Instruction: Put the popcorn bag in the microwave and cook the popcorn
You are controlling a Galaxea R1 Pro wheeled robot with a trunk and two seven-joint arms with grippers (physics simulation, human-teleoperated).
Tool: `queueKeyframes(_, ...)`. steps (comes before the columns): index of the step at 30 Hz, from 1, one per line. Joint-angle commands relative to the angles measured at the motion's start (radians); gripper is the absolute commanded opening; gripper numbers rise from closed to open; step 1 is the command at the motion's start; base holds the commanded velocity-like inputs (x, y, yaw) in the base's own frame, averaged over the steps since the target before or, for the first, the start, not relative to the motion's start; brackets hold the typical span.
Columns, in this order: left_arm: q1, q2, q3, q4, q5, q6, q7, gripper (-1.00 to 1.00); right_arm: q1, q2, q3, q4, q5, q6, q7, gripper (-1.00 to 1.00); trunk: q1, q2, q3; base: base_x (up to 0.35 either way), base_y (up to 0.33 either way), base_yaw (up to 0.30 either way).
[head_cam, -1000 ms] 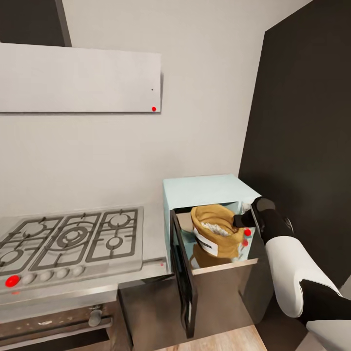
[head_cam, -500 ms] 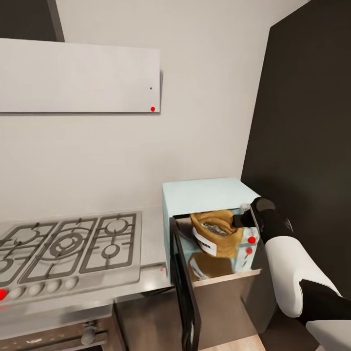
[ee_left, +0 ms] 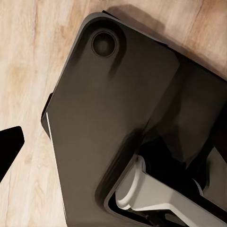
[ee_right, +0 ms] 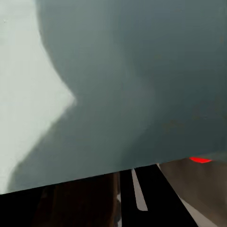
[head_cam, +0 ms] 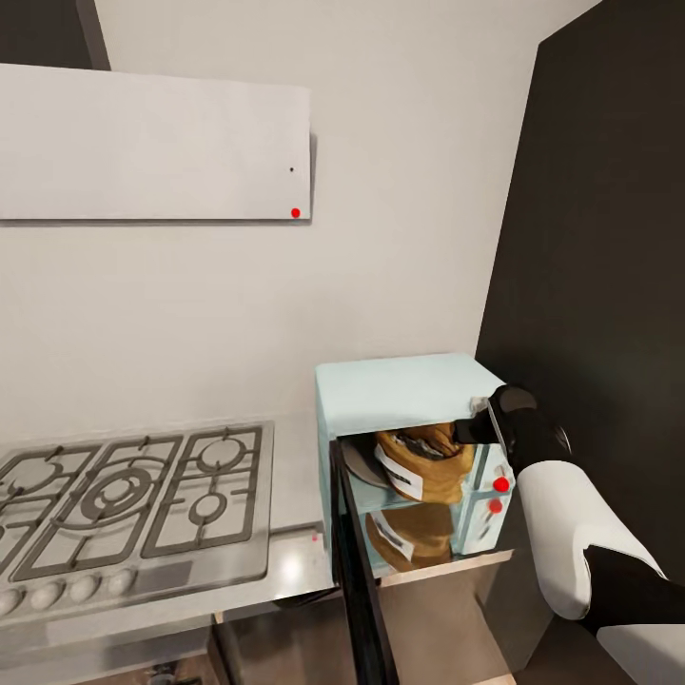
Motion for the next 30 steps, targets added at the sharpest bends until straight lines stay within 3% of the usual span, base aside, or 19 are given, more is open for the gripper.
queueKeyframes(1, 0.000, 0.000, 0.008, -0.001, -0.001, -0.001, 0.000, 1.00, 0.000, 0.000, -0.002, -0.001, 0.026, 0.000, 0.010, -1.00, 0.001, -0.001, -0.001, 0.001, 0.092, 0.000)
queueKeyframes(16, 0.000, 0.000, 0.008, -0.001, -0.001, -0.001, 0.000, 1.00, 0.000, 0.000, -0.001, 0.001, 0.024, 0.000, 0.012, -1.00, 0.001, -0.001, -0.001, 0.000, 0.064, 0.000)
queueKeyframes(17, 0.000, 0.000, 0.008, -0.001, -0.001, -0.001, 0.000, 1.00, 0.000, 0.000, -0.001, 0.001, 0.024, 0.000, 0.012, 1.00, 0.001, -0.001, -0.001, 0.000, 0.000, 0.000)
queueKeyframes(26, 0.000, -0.002, 0.003, -0.001, -0.004, -0.004, -0.001, 1.00, 0.000, -0.003, 0.000, -0.012, 0.017, 0.003, 0.031, 1.00, 0.001, -0.001, -0.001, 0.000, 0.000, 0.000)
queueKeyframes(30, 0.000, -0.003, 0.008, 0.000, -0.001, -0.003, 0.000, 1.00, 0.000, -0.006, -0.002, -0.030, 0.015, 0.003, 0.077, 1.00, 0.001, -0.001, -0.001, -0.193, 0.000, 0.000)
